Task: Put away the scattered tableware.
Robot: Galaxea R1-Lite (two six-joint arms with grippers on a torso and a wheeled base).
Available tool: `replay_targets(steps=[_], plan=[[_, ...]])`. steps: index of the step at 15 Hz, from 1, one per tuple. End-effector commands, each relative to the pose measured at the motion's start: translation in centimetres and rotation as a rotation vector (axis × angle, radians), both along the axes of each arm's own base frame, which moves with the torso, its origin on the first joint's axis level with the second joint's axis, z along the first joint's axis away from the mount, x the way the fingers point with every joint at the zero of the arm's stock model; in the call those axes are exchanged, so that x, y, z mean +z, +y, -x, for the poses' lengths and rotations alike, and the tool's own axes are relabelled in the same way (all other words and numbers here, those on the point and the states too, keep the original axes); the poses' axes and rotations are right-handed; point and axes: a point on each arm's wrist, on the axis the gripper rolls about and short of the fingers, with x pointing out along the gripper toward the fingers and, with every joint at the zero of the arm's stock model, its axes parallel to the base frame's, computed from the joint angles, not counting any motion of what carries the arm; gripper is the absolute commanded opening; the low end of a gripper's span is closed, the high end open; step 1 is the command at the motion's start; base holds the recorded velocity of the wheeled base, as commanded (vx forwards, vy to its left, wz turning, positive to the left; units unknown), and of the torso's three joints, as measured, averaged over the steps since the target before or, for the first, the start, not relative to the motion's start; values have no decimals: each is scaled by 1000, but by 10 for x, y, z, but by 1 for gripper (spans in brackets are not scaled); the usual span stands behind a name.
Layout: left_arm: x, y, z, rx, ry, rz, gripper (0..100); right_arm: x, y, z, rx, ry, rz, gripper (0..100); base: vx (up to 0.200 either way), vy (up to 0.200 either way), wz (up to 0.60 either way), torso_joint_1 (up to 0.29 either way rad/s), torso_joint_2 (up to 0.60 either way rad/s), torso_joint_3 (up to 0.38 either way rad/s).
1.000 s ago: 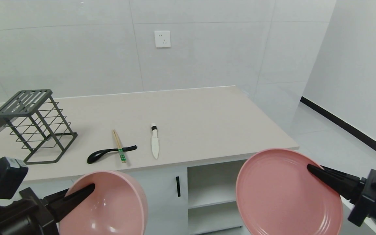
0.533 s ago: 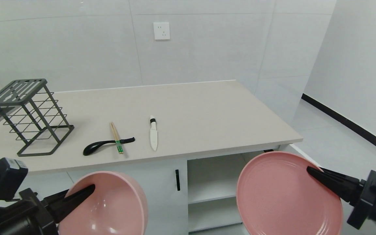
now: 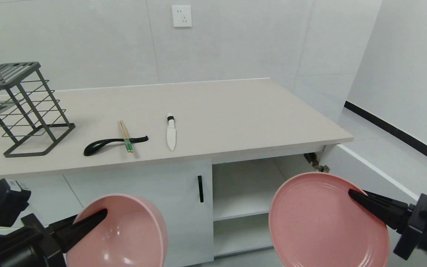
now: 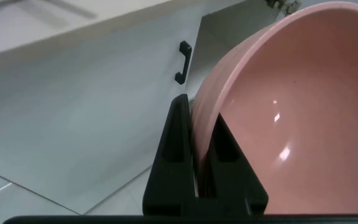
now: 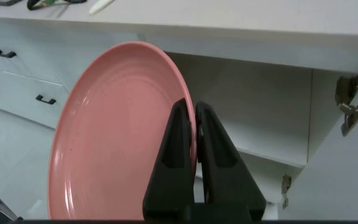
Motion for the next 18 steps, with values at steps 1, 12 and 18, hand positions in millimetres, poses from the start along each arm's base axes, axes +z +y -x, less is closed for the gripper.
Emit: replay_targets(steps=[1,12,18], plan=[[0,0,-1,2,4,-1,0,0,0,0,1,-2,-1,0,0,0,0,-232,496,256],[-1,0,-1,3,6,-3,0,1,-3,-2,-27,-7,-2,0,0,0,0,-223,460,231],[-1,0,0,-1,11,-3,0,1,-3,-2,-27,-7,-2,0,0,0,0,-111,264,123]])
